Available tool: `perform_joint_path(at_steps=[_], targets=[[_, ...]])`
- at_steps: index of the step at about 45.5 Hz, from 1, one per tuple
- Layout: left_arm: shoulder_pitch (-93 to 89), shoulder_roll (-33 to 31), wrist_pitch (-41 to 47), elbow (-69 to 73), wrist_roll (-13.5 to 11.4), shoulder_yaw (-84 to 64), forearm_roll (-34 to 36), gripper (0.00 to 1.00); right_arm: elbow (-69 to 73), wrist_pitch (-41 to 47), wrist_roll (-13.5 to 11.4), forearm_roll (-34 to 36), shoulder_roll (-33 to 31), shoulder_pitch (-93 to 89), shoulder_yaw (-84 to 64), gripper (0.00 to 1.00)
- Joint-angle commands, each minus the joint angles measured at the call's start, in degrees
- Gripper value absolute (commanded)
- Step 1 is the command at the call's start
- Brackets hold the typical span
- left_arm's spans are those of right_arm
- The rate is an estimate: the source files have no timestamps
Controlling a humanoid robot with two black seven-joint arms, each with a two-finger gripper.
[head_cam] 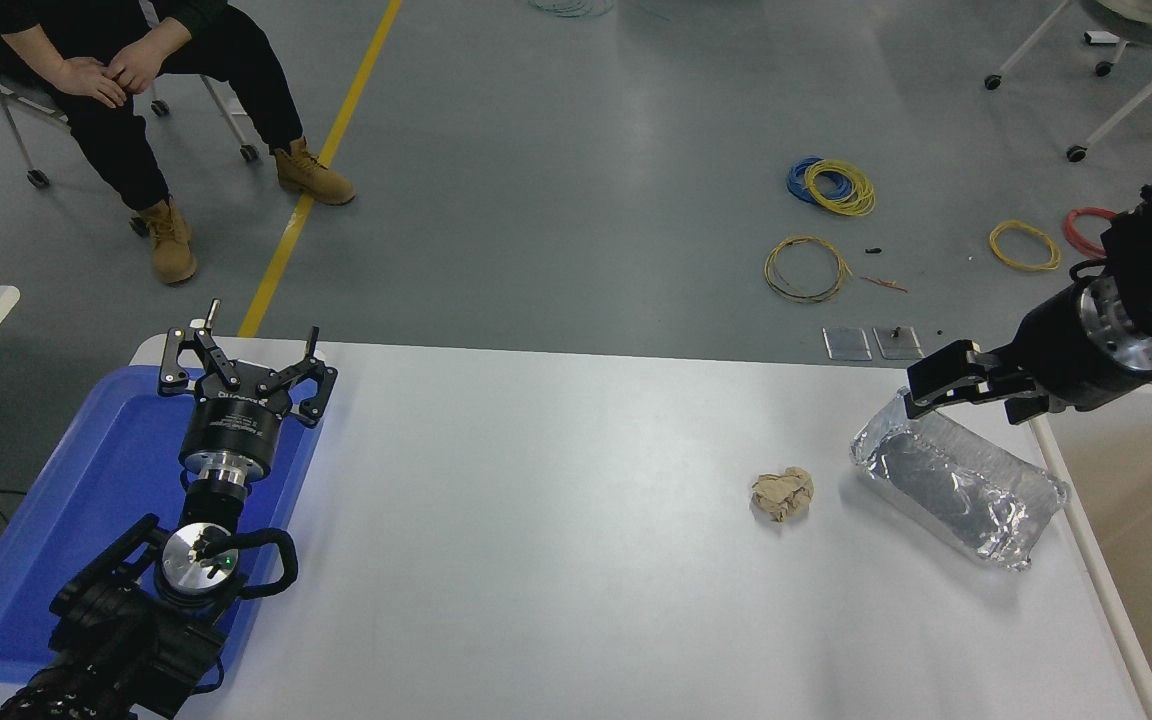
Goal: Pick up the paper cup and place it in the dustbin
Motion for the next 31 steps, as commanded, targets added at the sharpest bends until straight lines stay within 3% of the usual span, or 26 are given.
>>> perform_joint_path(at_steps=[1, 31], targets=[[0.0, 0.0, 0.0, 0.0, 0.0, 0.0, 0.0, 1.00, 1.4, 5.3, -1.1, 1.7, 0.7, 0.7, -0.5, 1.00], [0.0, 0.0, 0.0, 0.0, 0.0, 0.0, 0.0, 1.00, 1.6, 6.9, -2.3, 1.6, 1.8, 1.1, -1.8, 1.00]])
